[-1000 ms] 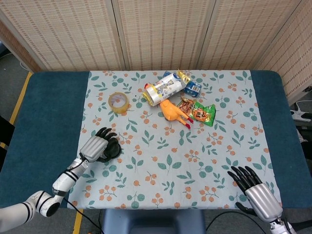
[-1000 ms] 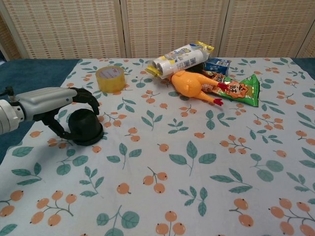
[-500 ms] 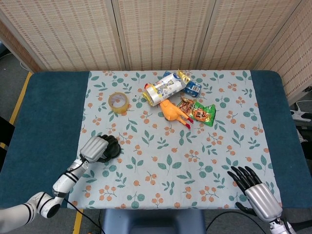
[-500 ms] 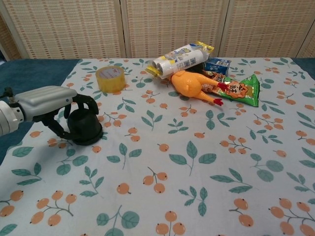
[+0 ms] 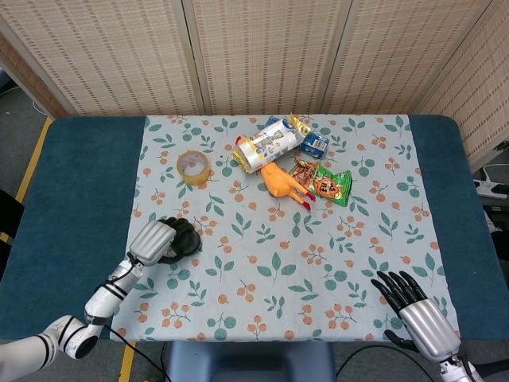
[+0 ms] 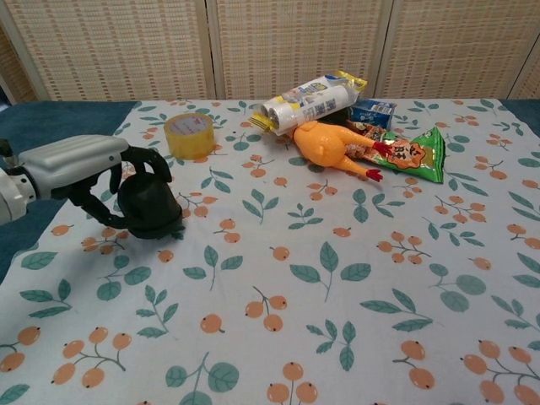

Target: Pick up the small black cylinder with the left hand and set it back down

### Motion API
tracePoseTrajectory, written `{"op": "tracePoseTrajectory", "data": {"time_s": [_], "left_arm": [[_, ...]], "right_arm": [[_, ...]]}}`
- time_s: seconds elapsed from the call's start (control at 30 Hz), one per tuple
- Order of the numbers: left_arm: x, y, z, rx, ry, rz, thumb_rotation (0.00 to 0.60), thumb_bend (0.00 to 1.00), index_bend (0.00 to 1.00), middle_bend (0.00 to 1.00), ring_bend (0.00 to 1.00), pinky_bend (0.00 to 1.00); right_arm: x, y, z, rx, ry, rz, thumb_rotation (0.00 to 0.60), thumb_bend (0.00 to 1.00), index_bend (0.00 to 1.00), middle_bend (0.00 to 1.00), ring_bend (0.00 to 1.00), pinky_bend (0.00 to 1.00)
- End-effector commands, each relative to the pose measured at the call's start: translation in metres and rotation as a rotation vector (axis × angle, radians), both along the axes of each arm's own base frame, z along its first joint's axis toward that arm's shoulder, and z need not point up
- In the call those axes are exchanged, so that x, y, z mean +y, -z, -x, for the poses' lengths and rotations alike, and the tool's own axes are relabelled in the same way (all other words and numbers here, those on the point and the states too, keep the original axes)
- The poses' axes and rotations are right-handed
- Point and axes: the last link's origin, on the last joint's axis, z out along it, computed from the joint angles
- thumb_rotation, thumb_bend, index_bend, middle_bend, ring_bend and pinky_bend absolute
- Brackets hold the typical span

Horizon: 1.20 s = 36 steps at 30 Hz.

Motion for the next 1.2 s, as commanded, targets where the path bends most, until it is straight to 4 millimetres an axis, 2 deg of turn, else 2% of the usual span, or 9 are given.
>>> {"op": "tracePoseTrajectory", "data": {"time_s": [0.03,0.23,0.6,0.97,1.03,1.07,1.2], "left_arm": [[0.000,-0.001,0.002,0.004,-0.009,0.010,0.600,0.56,0.64,0.65,0.50,0.52],[-0.004,0.010,0.015,0.041,-0.078,0.081,0.600,0.56,0.65,0.65,0.52,0.54],[0.001,-0.001,-0.003,-0.264,-0.217,0.171,0.600,0.56,0.62,0.64,0.53,0.54],[0.007,-0.011,-0.002,-0.275,-0.187,0.108,0.600,0.57,0.62,0.64,0.53,0.53],[0.011,-0.016,0.003,-0.233,-0.160,0.056,0.600,0.57,0.61,0.64,0.52,0.52],[0.017,-0.023,0.018,-0.122,-0.126,-0.020,0.600,0.57,0.60,0.63,0.52,0.51],[0.023,-0.024,0.042,0.010,-0.118,-0.105,0.600,0.56,0.58,0.62,0.50,0.48]], "right_arm": [[0.000,0.000,0.000,0.000,-0.001,0.000,0.600,0.10,0.00,0.00,0.00,0.00],[0.001,0.000,0.000,0.001,-0.001,-0.001,0.600,0.10,0.00,0.00,0.00,0.00],[0.000,0.000,0.000,0.004,0.001,-0.004,0.600,0.10,0.00,0.00,0.00,0.00],[0.000,-0.001,0.000,0.000,0.000,-0.001,0.600,0.10,0.00,0.00,0.00,0.00],[0.000,-0.001,0.000,0.000,-0.001,0.000,0.600,0.10,0.00,0.00,0.00,0.00],[0.000,-0.001,0.000,0.000,-0.001,0.000,0.600,0.10,0.00,0.00,0.00,0.00],[0.001,0.000,-0.001,0.000,-0.003,-0.005,0.600,0.10,0.00,0.00,0.00,0.00]]}}
